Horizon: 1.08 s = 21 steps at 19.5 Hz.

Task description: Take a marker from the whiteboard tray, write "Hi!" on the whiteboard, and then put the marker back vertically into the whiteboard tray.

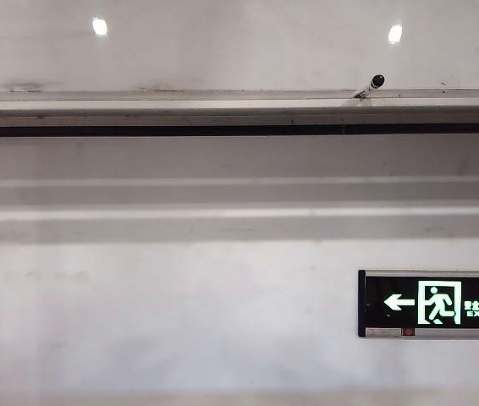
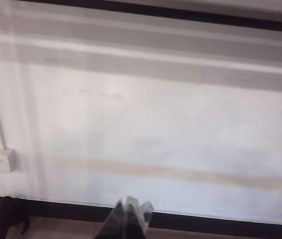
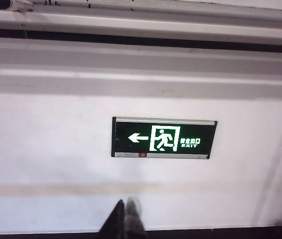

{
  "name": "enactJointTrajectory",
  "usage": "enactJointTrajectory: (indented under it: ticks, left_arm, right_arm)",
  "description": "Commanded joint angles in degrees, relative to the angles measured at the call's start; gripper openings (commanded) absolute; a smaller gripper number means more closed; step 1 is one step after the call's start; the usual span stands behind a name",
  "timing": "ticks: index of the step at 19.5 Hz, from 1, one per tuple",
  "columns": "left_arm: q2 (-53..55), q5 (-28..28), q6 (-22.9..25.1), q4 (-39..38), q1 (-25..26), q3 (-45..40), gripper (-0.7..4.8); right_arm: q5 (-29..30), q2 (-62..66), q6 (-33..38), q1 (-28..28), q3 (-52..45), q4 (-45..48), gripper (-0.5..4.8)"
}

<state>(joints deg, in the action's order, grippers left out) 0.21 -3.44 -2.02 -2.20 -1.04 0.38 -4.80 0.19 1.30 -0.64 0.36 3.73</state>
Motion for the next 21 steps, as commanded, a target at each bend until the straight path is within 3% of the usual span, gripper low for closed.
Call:
enactJointTrajectory:
  ticks: [1, 6, 10, 16, 21]
  left_arm:
    - [0.0, 0.2, 0.0, 0.6, 0.1, 0.0, -0.06]
    - [0.0, 0.2, -0.1, 0.7, 0.1, 0.0, -0.06]
    - [0.0, -0.4, -5.3, 1.3, 0.1, 4.3, -0.06]
    - [8.2, 0.2, -7.7, -7.9, 0.1, 24.5, -0.06]
    - [24.8, 11.8, -7.8, -8.2, 0.0, 42.4, -0.06]
  right_arm:
    - [-0.2, -0.1, 0.2, 0.0, 0.2, 0.8, -0.06]
    - [-0.2, -0.1, 0.2, 0.0, 0.4, 0.8, -0.06]
    - [-0.5, -0.1, 0.7, 0.0, 7.3, -4.3, -0.06]
    - [-1.1, 5.7, 0.7, -0.1, 24.8, -14.6, -0.06]
    - [-1.1, 18.4, 0.7, -0.2, 36.9, -14.6, -0.06]
